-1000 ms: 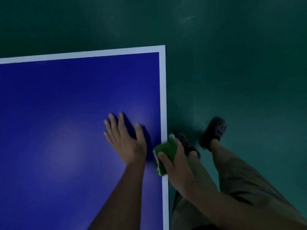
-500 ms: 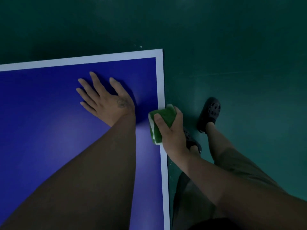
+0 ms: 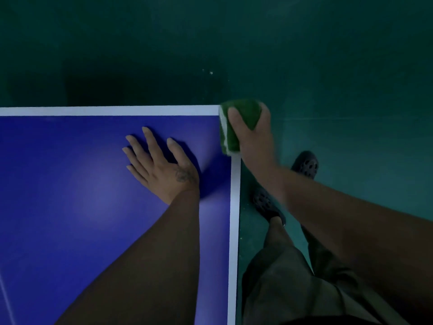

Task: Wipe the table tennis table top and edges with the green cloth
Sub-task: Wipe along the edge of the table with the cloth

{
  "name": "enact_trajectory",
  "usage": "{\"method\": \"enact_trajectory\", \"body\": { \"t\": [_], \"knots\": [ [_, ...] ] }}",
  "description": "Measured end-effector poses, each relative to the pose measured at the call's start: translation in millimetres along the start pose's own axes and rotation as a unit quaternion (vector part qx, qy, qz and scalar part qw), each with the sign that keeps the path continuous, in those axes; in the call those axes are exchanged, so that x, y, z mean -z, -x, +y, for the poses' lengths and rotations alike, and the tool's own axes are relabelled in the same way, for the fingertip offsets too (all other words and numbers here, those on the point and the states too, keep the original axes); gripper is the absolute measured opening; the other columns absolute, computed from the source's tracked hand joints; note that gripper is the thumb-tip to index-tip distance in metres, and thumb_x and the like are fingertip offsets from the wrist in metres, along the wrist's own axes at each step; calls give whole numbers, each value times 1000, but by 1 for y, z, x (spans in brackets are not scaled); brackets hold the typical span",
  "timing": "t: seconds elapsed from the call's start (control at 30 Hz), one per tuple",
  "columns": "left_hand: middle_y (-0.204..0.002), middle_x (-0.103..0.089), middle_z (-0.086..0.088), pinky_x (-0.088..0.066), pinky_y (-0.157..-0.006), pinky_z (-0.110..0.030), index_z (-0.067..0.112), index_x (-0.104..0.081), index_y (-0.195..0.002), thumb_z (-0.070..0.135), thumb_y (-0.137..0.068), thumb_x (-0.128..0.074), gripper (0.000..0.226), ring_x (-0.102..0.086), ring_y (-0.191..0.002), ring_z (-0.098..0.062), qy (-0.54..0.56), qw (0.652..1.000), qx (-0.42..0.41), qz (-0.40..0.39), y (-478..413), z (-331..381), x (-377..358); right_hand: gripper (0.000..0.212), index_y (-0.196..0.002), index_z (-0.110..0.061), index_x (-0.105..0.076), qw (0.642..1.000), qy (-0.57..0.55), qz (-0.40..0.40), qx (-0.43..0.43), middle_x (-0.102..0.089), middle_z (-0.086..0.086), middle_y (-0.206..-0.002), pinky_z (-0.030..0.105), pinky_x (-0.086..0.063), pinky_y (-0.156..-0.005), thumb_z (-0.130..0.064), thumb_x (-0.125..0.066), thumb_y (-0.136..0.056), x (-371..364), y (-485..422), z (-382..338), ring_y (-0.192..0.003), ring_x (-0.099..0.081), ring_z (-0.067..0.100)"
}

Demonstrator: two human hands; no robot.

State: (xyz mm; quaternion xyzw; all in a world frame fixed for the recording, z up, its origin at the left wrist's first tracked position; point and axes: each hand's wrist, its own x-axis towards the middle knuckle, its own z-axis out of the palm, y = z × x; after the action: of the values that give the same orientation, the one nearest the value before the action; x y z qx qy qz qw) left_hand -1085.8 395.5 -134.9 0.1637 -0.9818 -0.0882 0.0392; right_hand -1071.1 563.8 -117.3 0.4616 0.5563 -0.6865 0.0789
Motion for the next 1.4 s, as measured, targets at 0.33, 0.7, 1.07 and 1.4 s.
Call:
{"method": "enact_trajectory", "body": {
  "t": [0.33,0.7,1.07,1.4],
  "knots": [
    [-177,-28,-4,-15,-135,-52,28,-43,-166,47,-112,-46,57,-21,-166,-26,1,1000,-9,15,-1,0,-4,99,-162,-27,-32,994,66,-6,-89,-59,2,-140,51,-52,-112,-78,-59,-82,1,85,62,-124,-64,20],
    [-178,-28,-3,-17,-134,-55,30,-44,-165,48,-111,-48,57,-19,-167,-25,6,999,-12,35,-4,-6,-10,71,-152,-18,-41,995,81,13,-51,-63,8,-144,42,-51,-115,-65,-58,-103,-6,-23,-15,-132,-64,29],
    [-174,-36,-6,-24,-132,-57,24,-54,-159,36,-111,-57,50,-26,-165,-28,43,997,5,59,-3,-1,-6,60,-135,-15,-65,965,178,-66,-182,-75,8,-124,39,-63,-93,-63,-67,-99,2,-59,-79,-113,-74,30],
    [-180,-22,-1,-13,-136,-50,29,-32,-170,48,-111,-43,63,-14,-168,-23,-13,978,207,34,-6,14,-1,65,-144,-28,-45,757,543,-364,-8,-57,0,-129,46,-52,-108,-58,-75,-95,10,-87,-113,-119,-61,23]
  ]
}}
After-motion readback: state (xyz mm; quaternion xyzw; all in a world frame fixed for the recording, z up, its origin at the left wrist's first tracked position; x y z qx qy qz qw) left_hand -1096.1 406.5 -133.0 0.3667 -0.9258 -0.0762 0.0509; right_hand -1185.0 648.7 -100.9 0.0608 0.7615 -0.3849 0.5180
